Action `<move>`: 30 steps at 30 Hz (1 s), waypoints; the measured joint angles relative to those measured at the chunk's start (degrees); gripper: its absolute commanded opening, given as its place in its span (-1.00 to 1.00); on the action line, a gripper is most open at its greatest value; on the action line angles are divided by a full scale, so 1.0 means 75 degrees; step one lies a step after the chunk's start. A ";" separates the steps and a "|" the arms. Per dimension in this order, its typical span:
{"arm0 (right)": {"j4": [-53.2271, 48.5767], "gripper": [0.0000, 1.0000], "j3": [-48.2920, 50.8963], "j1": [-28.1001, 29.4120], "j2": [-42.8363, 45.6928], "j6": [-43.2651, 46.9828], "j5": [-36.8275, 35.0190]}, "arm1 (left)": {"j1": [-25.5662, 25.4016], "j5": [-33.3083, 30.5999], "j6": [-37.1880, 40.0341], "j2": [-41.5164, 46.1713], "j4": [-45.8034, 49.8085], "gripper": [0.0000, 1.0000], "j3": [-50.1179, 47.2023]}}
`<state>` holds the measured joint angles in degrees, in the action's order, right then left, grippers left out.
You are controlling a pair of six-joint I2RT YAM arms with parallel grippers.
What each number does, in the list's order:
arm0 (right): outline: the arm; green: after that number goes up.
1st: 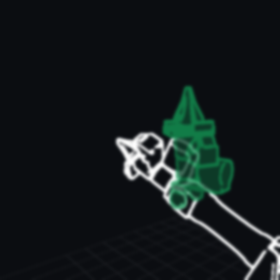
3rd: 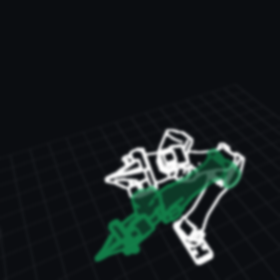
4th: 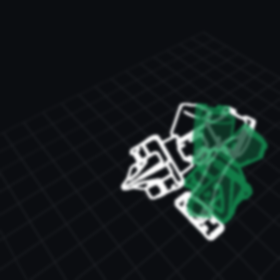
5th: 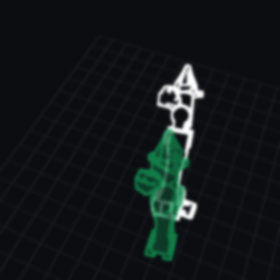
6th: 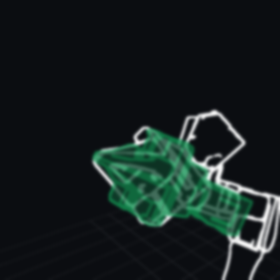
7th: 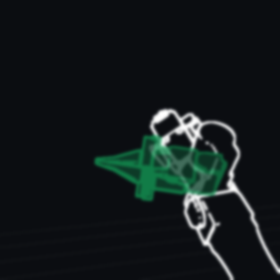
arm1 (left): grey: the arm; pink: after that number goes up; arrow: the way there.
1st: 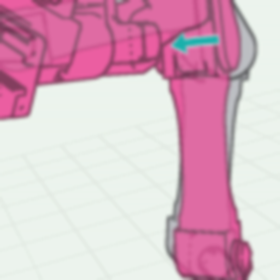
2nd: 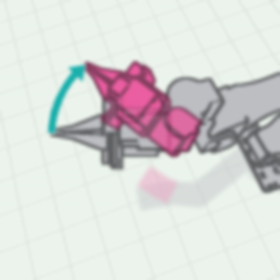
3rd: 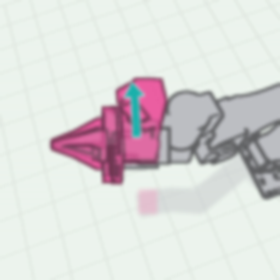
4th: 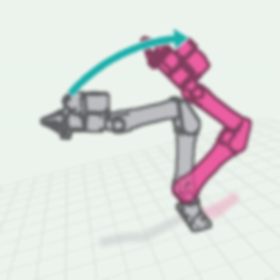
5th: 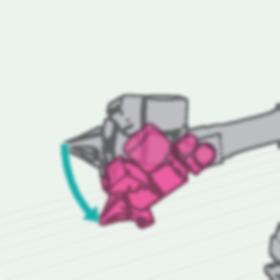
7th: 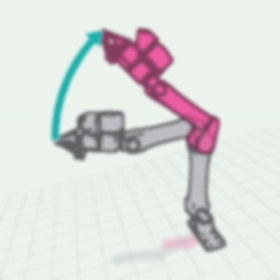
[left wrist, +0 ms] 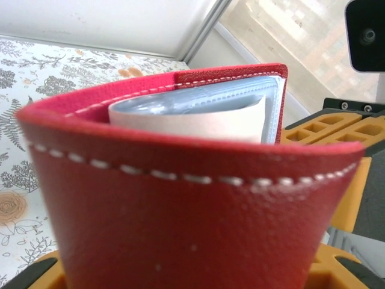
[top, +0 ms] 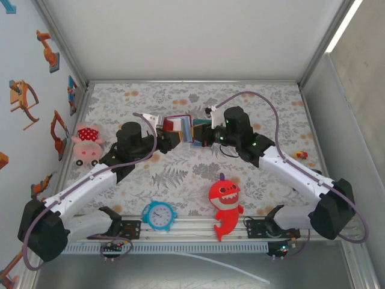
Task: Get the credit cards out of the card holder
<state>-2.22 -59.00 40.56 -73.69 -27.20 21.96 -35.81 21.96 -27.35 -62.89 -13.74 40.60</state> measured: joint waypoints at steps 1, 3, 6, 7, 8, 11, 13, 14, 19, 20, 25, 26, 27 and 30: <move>0.0020 -1.00 0.0000 -0.0032 -0.0009 0.0000 0.0082 | 0.0000 0.0041 -0.0012 0.0006 -0.0009 -0.31 0.0000; 0.0090 -0.97 0.0000 -0.0082 -0.0038 -0.0003 0.0236 | 0.0009 0.0102 -0.0020 0.0023 -0.0035 -0.33 0.0000; 0.0268 -0.85 0.0000 -0.0137 -0.0119 -0.0035 0.0495 | 0.0055 0.0201 -0.0032 0.0032 -0.0070 -0.33 0.0000; 0.0335 -0.84 0.0000 -0.0152 -0.0154 -0.0058 0.0580 | 0.0073 0.0219 -0.0041 0.0035 -0.0079 -0.33 0.0000; 0.0396 -0.83 0.0000 -0.0160 -0.0189 -0.0067 0.0632 | 0.0085 0.0224 -0.0052 0.0035 -0.0087 -0.33 0.0000; 0.0519 -0.72 0.0000 -0.0184 -0.0259 -0.0140 0.0764 | 0.0102 0.0236 -0.0061 0.0047 -0.0099 -0.34 0.0000; 0.0586 -0.65 0.0000 -0.0184 -0.0268 -0.0184 0.0845 | 0.0102 0.0251 -0.0079 0.0064 -0.0102 -0.34 0.0000; 0.0612 -0.62 0.0000 -0.0184 -0.0268 -0.0195 0.0880 | 0.0102 0.0251 -0.0090 0.0073 -0.0105 -0.35 0.0000; 0.0787 -0.48 0.0003 -0.0184 -0.0265 -0.0201 0.1049 | 0.0102 0.0251 -0.0125 0.0140 -0.0108 -0.35 0.0000; 0.0819 -0.47 0.0006 -0.0184 -0.0265 -0.0201 0.1078 | 0.0102 0.0251 -0.0140 0.0157 -0.0108 -0.35 0.0000; 0.0988 -0.37 0.0061 -0.0184 -0.0259 -0.0201 0.1163 | 0.0102 0.0283 -0.0201 0.0236 -0.0108 -0.44 0.0000; 0.1023 -0.37 0.0076 -0.0184 -0.0256 -0.0201 0.1160 | 0.0102 0.0294 -0.0219 0.0251 -0.0111 -0.46 0.0000; 0.1055 -0.37 0.0090 -0.0184 -0.0254 -0.0201 0.1160 | 0.0102 0.0315 -0.0230 0.0268 -0.0111 -0.49 0.0000; 0.1262 -0.37 0.0219 -0.0189 -0.0201 -0.0201 0.1166 | 0.0102 0.0373 -0.0251 0.0356 -0.0119 -0.55 -0.0017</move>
<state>7.25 -57.36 39.13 -75.20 -28.71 30.70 -35.05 24.75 -29.23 -60.23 -14.63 40.47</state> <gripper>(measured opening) 0.314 0.243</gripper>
